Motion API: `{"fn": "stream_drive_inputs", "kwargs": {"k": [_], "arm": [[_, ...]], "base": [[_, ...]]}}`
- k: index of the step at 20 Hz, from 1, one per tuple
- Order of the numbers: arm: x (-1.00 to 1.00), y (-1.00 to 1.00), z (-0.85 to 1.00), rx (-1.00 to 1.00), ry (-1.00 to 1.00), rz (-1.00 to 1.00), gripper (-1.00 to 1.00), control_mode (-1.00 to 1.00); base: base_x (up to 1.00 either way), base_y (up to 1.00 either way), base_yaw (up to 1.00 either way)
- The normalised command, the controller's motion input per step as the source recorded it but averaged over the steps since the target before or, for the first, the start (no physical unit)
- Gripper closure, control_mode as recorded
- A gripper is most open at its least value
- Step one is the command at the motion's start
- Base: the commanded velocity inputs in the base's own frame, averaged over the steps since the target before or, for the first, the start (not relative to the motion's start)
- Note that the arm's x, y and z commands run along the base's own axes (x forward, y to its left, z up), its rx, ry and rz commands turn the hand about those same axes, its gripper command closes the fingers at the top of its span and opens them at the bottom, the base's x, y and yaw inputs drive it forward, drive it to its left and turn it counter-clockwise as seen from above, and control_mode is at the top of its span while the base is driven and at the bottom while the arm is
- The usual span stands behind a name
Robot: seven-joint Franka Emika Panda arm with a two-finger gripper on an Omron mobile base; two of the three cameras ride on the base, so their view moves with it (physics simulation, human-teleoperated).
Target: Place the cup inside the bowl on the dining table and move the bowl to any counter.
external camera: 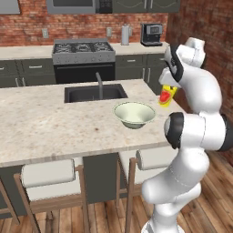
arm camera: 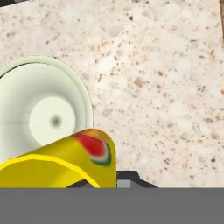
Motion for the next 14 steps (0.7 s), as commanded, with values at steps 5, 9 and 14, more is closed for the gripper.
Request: {"fn": "stream_drive_inputs", "kwargs": {"k": [5, 9, 14], "arm": [[-0.09, 0.62, 0.15, -0.05, -0.11, 0.0, 1.0, -1.0], [0.0, 0.68, 0.0, -0.06, -0.13, 0.0, 1.0, -1.0], [0.0, 0.62, 0.0, -0.05, -0.15, 0.0, 1.0, -1.0]], "base": [[0.0, 0.0, 0.0], [0.0, 0.0, 0.0], [0.0, 0.0, 0.0]]}}
